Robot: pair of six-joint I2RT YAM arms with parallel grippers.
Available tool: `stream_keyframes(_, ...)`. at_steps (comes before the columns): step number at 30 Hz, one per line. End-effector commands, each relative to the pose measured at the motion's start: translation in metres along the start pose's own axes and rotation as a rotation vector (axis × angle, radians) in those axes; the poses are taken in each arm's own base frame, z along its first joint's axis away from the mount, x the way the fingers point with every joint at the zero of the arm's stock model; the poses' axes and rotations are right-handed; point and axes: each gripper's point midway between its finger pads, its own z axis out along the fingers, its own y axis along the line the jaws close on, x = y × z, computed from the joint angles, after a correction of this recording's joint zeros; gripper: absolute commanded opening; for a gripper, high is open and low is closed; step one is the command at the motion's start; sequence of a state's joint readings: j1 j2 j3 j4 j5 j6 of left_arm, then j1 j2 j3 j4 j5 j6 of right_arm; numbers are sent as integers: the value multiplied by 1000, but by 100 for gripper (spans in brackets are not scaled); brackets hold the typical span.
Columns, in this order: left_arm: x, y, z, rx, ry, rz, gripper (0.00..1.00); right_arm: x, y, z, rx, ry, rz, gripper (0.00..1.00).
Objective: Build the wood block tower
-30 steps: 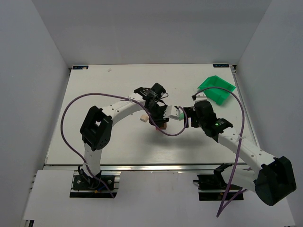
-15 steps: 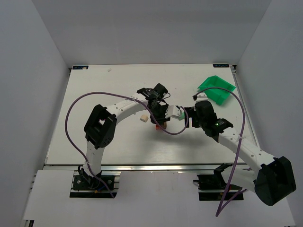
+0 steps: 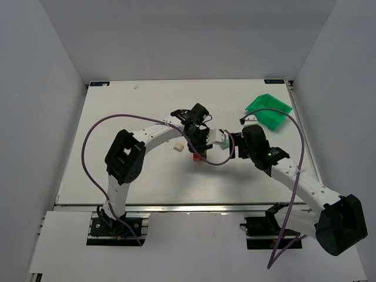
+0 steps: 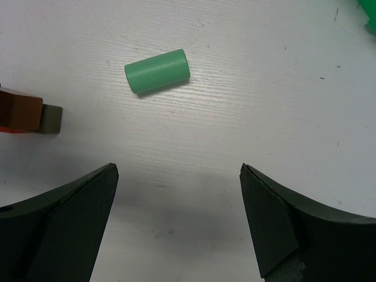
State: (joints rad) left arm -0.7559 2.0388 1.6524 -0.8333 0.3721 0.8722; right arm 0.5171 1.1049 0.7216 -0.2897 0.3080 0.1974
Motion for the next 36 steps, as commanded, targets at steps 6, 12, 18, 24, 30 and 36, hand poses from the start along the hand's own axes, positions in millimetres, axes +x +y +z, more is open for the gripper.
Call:
stream_keyframes(6,-21,10,-18,-60,-39,-9,0,-6,1,0,-16,-29,3,89)
stream_keyframes(12,-24,4,-20,-52,-43,-29,0,-5,3,1,-23,-26,4,90)
stream_keyframes(18,-26,3,-19,-58,-44,-40,1,-4,4,1,-29,-22,4,89)
stream_keyframes(24,-25,2,-19,-70,-39,-52,1,-4,5,1,-37,-23,5,89)
stream_keyframes(30,-24,4,-23,-97,-31,-58,1,-3,5,1,-39,-21,5,89)
stream_keyframes(36,-25,3,-26,-106,-40,-61,2,-2,5,3,-37,-17,5,89)
